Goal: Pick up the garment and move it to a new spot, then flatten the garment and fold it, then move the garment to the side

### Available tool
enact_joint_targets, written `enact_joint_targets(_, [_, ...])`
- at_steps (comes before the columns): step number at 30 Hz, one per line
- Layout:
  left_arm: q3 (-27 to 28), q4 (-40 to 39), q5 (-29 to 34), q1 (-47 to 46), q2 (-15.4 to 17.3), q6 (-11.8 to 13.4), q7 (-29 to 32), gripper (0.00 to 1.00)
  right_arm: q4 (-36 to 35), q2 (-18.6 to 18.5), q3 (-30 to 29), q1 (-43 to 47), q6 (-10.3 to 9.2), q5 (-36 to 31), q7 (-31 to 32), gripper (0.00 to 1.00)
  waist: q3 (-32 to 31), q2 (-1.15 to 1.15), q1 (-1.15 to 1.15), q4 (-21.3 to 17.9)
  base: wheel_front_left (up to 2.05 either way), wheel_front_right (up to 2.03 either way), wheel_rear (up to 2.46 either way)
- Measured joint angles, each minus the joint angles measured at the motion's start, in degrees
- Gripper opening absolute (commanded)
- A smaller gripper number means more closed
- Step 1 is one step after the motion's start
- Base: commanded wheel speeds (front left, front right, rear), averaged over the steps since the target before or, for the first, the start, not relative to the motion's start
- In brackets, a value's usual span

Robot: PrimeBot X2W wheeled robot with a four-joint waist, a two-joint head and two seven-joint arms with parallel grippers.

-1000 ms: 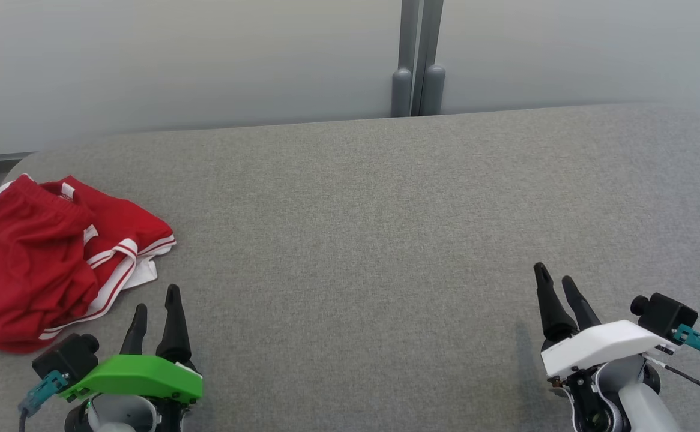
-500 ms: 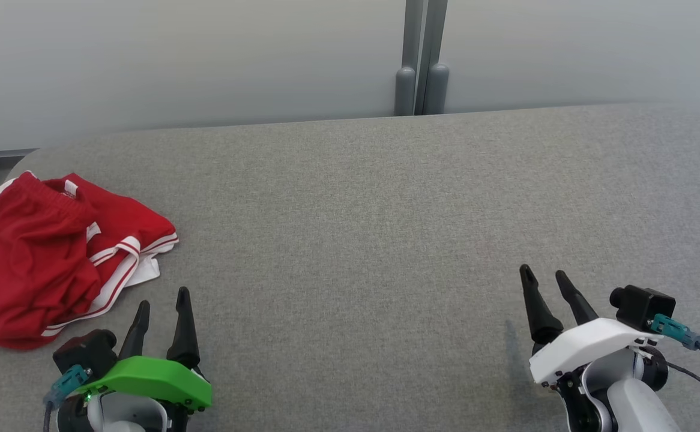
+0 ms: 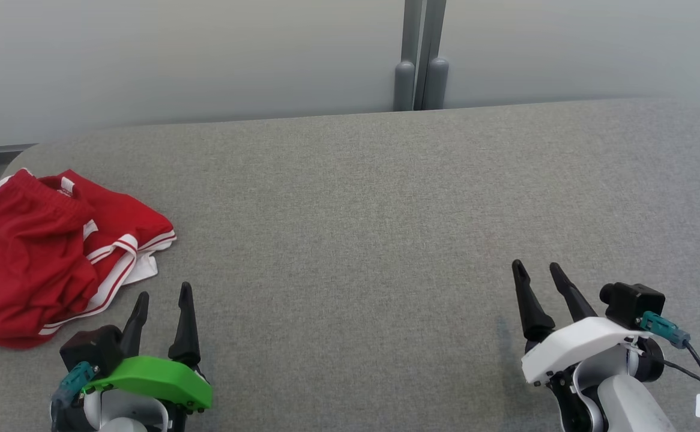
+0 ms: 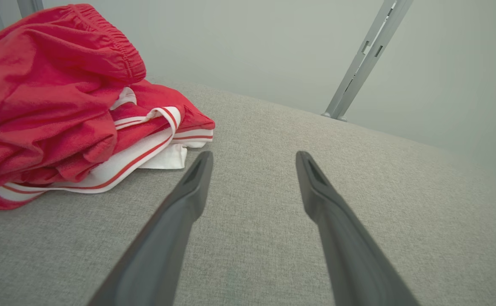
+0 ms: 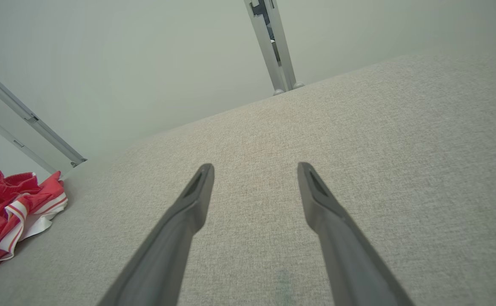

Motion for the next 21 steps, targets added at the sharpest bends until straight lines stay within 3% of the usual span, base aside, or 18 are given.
enact_joint_targets(21, [-0.42,0.40,7.34,-0.13,0.16,-0.24,-2.70,1.00,1.10,-0.07,2.07,-1.37,0.00,-8.24,-1.56,1.00,0.93,0.00,0.00,0.03,0.00,0.00,0.00])
